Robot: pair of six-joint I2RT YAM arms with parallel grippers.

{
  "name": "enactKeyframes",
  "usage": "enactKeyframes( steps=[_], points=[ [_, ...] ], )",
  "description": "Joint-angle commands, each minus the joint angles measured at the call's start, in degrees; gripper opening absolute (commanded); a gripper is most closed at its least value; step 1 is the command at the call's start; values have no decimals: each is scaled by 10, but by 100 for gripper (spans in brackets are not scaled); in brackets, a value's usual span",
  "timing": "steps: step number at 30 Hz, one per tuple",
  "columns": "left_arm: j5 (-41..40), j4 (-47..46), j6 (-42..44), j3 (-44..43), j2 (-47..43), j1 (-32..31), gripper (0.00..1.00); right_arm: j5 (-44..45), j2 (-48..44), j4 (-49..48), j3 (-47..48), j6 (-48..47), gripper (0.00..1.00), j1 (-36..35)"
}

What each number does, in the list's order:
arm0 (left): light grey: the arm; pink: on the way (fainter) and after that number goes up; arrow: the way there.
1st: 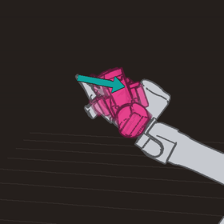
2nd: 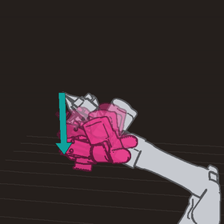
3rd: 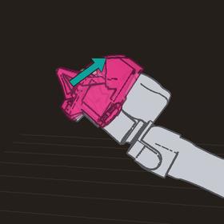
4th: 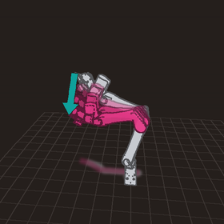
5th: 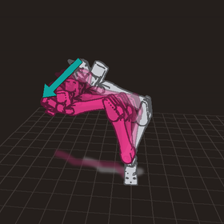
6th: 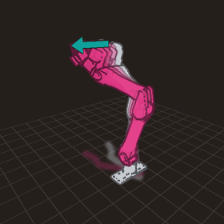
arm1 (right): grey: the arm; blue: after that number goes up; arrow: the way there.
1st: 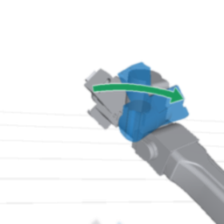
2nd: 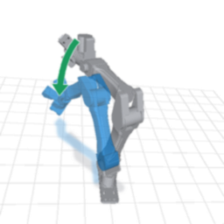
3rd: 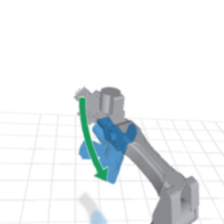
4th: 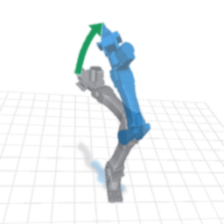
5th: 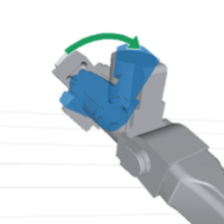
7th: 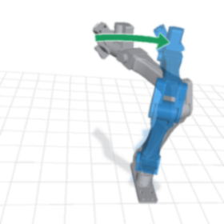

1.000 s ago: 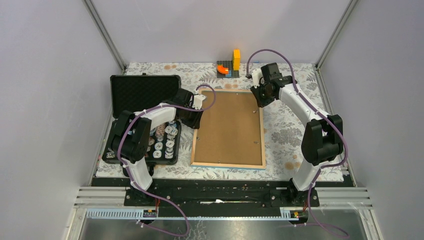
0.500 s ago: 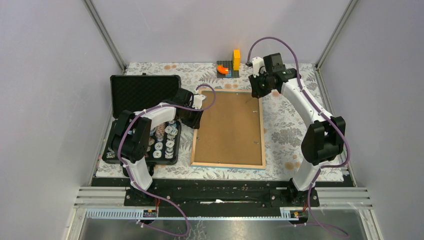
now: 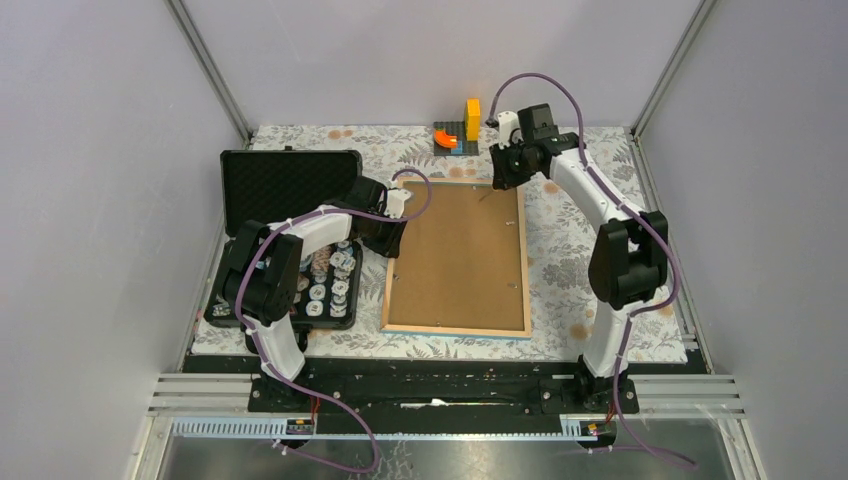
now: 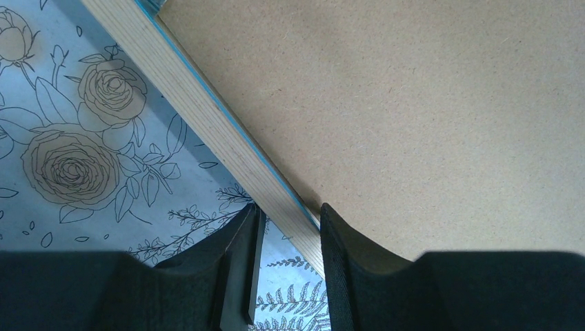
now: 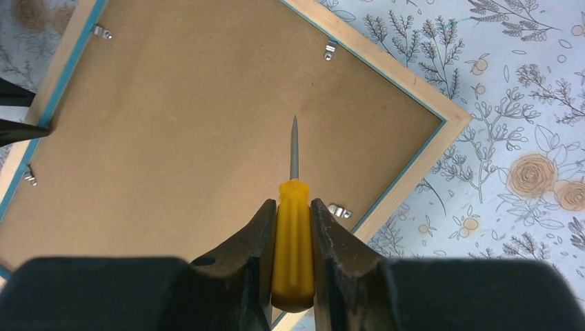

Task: Take the photo out of the frame

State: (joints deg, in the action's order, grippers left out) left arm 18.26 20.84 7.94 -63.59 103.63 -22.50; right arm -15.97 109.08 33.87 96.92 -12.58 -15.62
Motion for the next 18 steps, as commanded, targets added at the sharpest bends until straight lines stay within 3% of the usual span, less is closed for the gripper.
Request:
enactKeyframes(
  steps=[1, 18],
  points=[
    [18, -3, 14, -9, 3, 0, 40, 7, 21, -44, 34, 11, 0, 2],
    [20, -3, 14, -10, 3, 0, 40, 28, 74, -67, 72, 15, 0, 2]
  ],
)
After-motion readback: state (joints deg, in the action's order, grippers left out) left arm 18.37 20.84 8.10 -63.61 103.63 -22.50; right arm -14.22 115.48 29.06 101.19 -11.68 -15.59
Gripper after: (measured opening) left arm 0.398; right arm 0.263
